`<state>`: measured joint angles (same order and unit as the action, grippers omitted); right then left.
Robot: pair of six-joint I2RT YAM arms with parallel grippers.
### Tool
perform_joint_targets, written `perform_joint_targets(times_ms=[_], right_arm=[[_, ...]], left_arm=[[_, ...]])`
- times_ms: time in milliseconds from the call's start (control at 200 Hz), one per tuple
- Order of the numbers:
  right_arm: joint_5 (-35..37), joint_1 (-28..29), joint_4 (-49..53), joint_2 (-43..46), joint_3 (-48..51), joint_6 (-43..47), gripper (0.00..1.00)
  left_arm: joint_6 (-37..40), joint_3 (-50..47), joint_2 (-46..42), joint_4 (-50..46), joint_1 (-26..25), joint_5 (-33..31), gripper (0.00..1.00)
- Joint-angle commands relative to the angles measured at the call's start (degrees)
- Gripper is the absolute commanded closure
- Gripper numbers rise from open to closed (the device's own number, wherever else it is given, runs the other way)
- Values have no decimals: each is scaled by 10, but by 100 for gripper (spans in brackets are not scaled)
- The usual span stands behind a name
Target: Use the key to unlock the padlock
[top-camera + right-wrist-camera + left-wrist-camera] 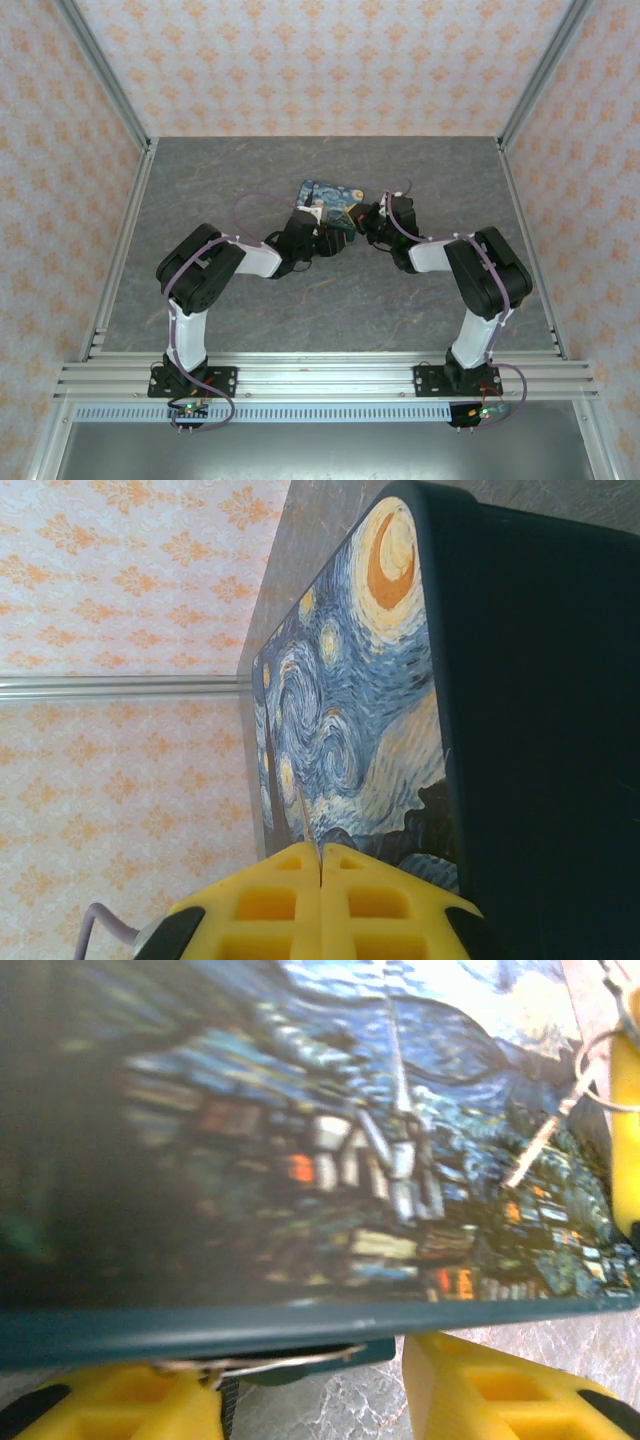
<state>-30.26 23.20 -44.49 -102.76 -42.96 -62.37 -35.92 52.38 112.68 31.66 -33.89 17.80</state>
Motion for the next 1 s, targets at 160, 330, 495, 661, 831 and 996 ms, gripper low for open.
perform_joint_targets(times_ms=[160,330,495,661,831,996], right_arm=[[-1,-2,6,-14,8,-1,100],[-1,-2,6,-13,8,-2,100],[0,-2,6,-16,8,-2,100],[1,-2,4,-20,9,-3,100],[-1,-2,3,-23,9,-5,100],[0,-2,3,-25,10,-4,100]], left_arm=[[-28,-33,-12,18,18,-54,48],[-16,-43,-29,-1,25,-82,43],[4,-28,-40,-23,29,-75,43],[2,-20,-15,-13,28,-50,43],[6,-17,3,10,26,-18,43],[-12,-22,5,60,25,23,45]])
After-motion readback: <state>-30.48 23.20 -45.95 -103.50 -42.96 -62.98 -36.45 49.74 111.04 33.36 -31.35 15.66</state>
